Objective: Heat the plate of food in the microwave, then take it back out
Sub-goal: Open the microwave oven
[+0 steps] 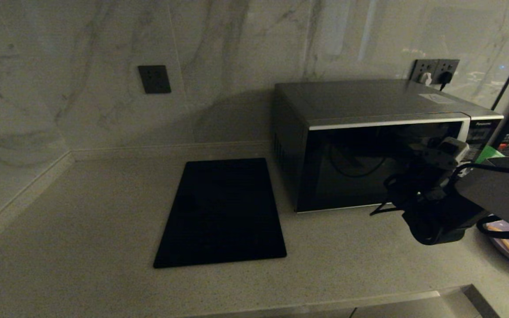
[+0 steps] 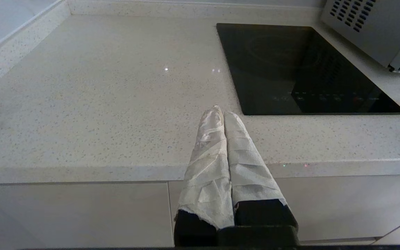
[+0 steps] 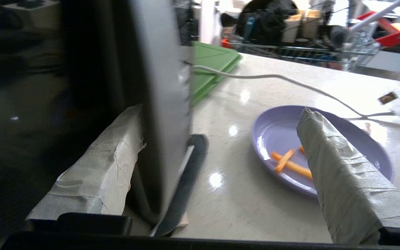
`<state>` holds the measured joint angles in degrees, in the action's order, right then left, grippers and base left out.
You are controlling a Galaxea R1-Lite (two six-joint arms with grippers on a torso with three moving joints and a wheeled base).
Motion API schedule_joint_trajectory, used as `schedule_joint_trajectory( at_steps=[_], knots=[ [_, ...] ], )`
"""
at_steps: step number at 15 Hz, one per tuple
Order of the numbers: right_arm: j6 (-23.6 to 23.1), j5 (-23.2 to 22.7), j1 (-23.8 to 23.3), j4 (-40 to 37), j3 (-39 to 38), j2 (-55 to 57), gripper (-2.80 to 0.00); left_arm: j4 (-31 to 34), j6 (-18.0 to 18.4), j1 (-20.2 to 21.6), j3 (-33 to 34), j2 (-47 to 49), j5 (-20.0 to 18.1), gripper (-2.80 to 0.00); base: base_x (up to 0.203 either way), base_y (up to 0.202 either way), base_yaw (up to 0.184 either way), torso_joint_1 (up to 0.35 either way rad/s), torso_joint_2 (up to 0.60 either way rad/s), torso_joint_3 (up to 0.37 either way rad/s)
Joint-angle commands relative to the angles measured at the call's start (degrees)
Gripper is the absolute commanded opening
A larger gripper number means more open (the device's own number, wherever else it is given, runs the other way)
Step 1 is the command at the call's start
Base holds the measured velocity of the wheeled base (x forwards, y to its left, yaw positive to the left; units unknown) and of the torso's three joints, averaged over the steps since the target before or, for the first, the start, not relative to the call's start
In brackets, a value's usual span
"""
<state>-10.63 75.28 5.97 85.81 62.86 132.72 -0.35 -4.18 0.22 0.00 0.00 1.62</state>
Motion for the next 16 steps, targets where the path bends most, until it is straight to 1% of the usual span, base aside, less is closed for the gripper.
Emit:
schedule_joint_trajectory(
  at_steps=[1,3,6,7,16],
  knots=[
    [-0.1,0.9,0.0,0.7,-1.6,-1.4,0.0,0.0,0.0,0.0,0.0,0.1,0.0,-2.8,0.0,0.0,0.0,0.0,0.0,0.0],
    [0.0,1.6,0.1,1.3,-3.4,-2.2,0.0,0.0,0.0,0.0,0.0,0.0,0.0,-2.8,0.0,0.0,0.0,0.0,0.0,0.0],
    [0.0,1.8,0.1,1.7,-4.1,-2.3,0.0,0.0,0.0,0.0,0.0,0.1,0.0,-2.8,0.0,0.0,0.0,0.0,0.0,0.0],
    [0.0,1.8,0.1,1.8,-4.1,-1.8,-2.8,0.0,0.0,0.0,0.0,0.1,0.0,-2.8,0.0,0.0,0.0,0.0,0.0,0.0],
    [0.0,1.9,0.9,1.8,-3.4,-1.2,-2.8,0.0,0.0,0.0,0.0,0.1,0.0,-2.8,0.0,0.0,0.0,0.0,0.0,0.0]
  ],
)
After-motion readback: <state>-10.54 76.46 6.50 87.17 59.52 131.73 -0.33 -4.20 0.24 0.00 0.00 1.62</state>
